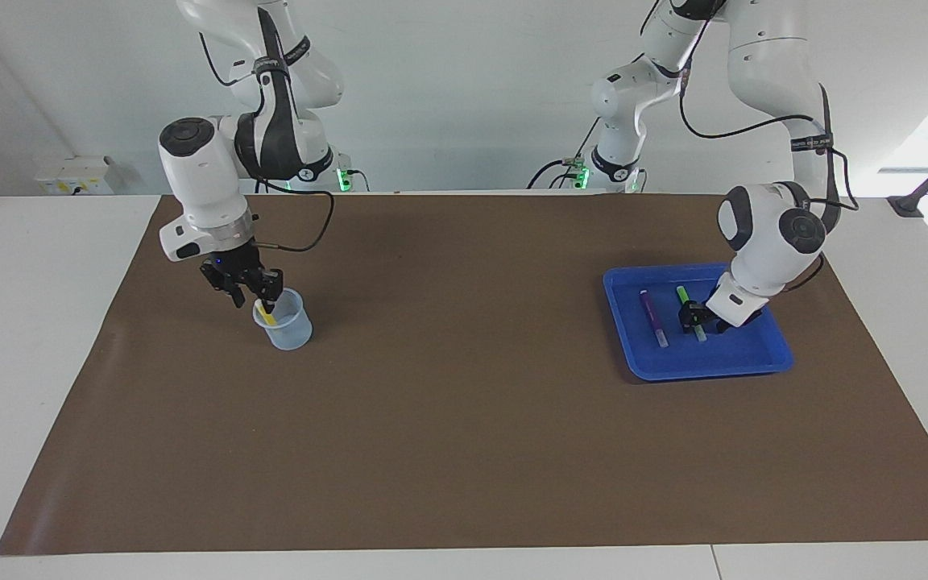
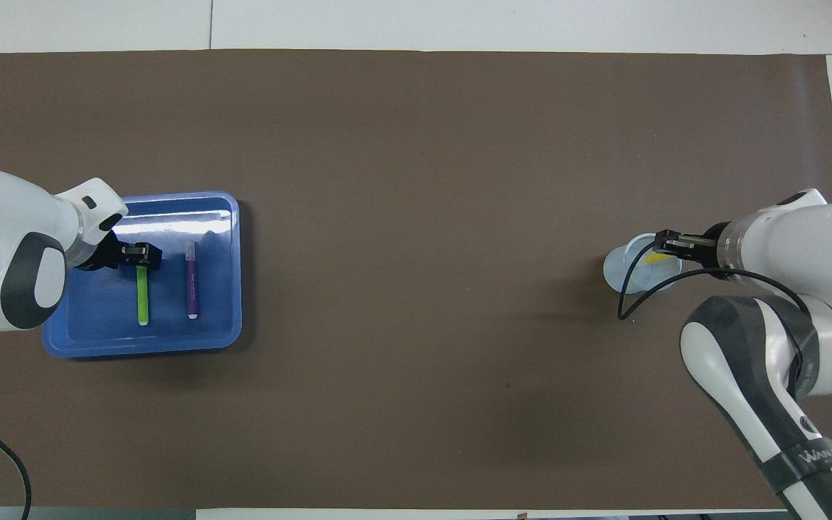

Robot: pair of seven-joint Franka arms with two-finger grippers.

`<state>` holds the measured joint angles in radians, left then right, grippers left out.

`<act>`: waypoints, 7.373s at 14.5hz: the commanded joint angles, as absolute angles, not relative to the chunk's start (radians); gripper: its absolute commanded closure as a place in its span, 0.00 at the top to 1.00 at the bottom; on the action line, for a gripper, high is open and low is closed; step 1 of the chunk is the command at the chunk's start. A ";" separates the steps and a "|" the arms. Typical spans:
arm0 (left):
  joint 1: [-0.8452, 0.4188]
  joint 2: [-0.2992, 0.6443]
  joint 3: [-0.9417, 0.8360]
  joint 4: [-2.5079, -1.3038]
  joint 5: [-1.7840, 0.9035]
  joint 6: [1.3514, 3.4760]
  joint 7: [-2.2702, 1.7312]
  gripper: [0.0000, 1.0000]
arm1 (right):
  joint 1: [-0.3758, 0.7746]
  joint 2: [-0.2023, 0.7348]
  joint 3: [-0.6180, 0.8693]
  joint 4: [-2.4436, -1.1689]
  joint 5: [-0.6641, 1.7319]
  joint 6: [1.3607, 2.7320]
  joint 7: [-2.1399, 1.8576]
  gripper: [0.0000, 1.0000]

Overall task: Transfer and insert pens with both arms
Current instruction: 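Insert the yellow pen into the cup while the left gripper reaches green pen, then lift the green pen with the left gripper toward the right gripper, then grasp the green pen with the right gripper and open the left gripper, then carry the green pen to the cup while the left gripper returns to tray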

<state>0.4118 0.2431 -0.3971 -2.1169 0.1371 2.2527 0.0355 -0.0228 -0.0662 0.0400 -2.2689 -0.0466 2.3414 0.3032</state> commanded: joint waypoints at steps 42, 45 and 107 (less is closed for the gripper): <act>0.255 0.175 -0.538 -1.660 -0.572 1.759 -1.132 0.00 | -0.025 -0.011 0.043 -1.586 -0.005 1.572 0.014 1.00; 0.253 0.143 -0.554 -1.664 -0.663 1.778 -1.314 0.00 | -0.020 -0.012 0.041 -1.586 0.003 1.571 0.020 1.00; 0.322 -0.038 -0.638 -1.924 -0.655 1.855 -1.401 1.00 | 0.011 -0.124 0.172 -1.868 0.195 1.865 0.165 0.00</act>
<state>0.2977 -0.0103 -0.6408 -1.9078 -0.7818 1.8965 -1.4282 0.0184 -0.0721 0.2228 -1.7861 0.2073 1.8282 0.2539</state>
